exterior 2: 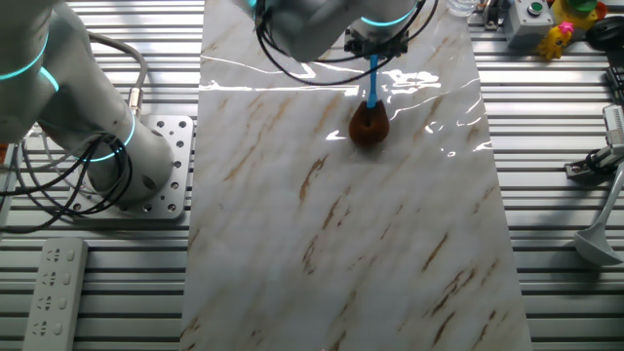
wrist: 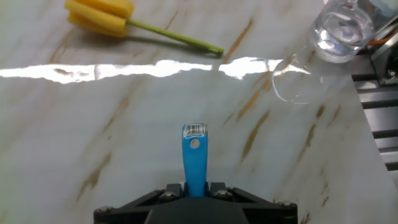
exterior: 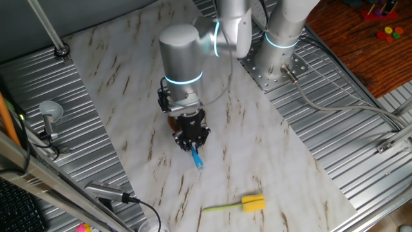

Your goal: Scrub the table with a brush

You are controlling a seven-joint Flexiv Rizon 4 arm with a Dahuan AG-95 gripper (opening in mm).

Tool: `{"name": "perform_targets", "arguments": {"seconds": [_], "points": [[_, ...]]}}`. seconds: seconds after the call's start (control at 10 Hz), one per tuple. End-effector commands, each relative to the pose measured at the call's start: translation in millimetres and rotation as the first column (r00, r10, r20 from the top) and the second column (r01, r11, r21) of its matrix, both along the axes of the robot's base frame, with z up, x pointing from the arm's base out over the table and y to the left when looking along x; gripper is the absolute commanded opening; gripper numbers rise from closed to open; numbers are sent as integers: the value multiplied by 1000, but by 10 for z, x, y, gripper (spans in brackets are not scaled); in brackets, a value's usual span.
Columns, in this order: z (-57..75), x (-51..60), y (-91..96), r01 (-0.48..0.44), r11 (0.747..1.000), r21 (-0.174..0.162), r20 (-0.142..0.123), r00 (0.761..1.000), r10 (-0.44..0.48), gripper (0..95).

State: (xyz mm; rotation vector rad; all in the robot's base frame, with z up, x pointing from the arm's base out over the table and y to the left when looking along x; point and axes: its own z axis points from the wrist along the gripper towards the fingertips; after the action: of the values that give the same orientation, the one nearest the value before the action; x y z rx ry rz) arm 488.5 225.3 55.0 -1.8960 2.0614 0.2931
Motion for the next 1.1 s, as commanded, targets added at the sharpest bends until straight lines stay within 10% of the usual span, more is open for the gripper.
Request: {"name": "perform_targets", "arguments": {"seconds": [0.1, 1.1], "points": [[56, -25, -58, -23, 1000, -7, 0, 1000, 23, 0], [142, -94, -629, -109, 993, -38, 13, 994, 110, 0]]}}
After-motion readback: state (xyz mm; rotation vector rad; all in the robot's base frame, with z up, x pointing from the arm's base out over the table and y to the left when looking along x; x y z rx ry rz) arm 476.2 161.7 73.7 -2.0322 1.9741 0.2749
